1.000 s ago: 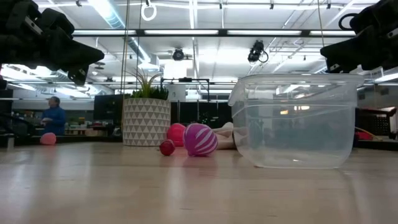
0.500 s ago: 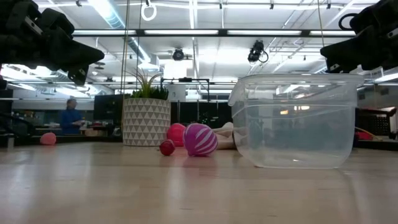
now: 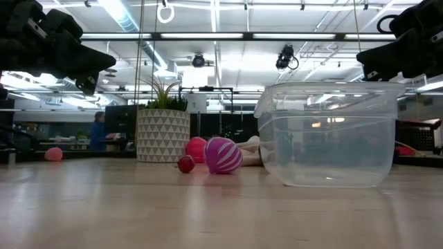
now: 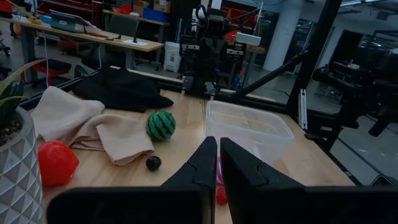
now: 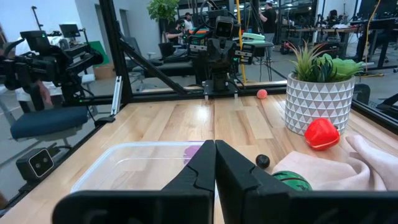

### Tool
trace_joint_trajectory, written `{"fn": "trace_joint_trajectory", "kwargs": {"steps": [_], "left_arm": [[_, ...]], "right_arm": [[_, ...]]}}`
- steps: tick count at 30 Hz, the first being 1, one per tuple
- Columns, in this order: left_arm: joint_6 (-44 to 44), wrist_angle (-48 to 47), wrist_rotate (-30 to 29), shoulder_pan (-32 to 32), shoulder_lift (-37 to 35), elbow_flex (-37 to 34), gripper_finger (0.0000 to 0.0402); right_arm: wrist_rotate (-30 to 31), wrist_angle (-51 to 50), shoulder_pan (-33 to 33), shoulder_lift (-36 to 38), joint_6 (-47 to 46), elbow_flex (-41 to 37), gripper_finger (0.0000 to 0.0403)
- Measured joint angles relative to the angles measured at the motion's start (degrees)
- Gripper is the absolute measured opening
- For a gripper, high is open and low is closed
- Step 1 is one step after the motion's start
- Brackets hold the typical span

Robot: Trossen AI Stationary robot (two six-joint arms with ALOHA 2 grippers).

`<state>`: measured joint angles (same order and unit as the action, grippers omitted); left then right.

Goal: Pick and placing Produce into tupperware

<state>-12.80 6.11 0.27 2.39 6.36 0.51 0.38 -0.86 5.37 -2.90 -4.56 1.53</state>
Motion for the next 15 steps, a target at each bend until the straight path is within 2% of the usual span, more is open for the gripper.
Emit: {"fn": "trace_joint_trajectory", "kwargs": {"steps": [9, 15], "left_arm": [[-0.02, 0.66, 0.01, 0.01, 0.01, -0.01, 0.0036], [1.49, 0.85, -0.01, 0.01, -0.01, 0.01, 0.0029]], "right_arm": [[0.28, 0.01, 0.0, 0.0, 0.2, 0.0, 0.0014], [0.48, 0.02, 0.0, -0.04, 0.25, -0.01, 0.0014]]}}
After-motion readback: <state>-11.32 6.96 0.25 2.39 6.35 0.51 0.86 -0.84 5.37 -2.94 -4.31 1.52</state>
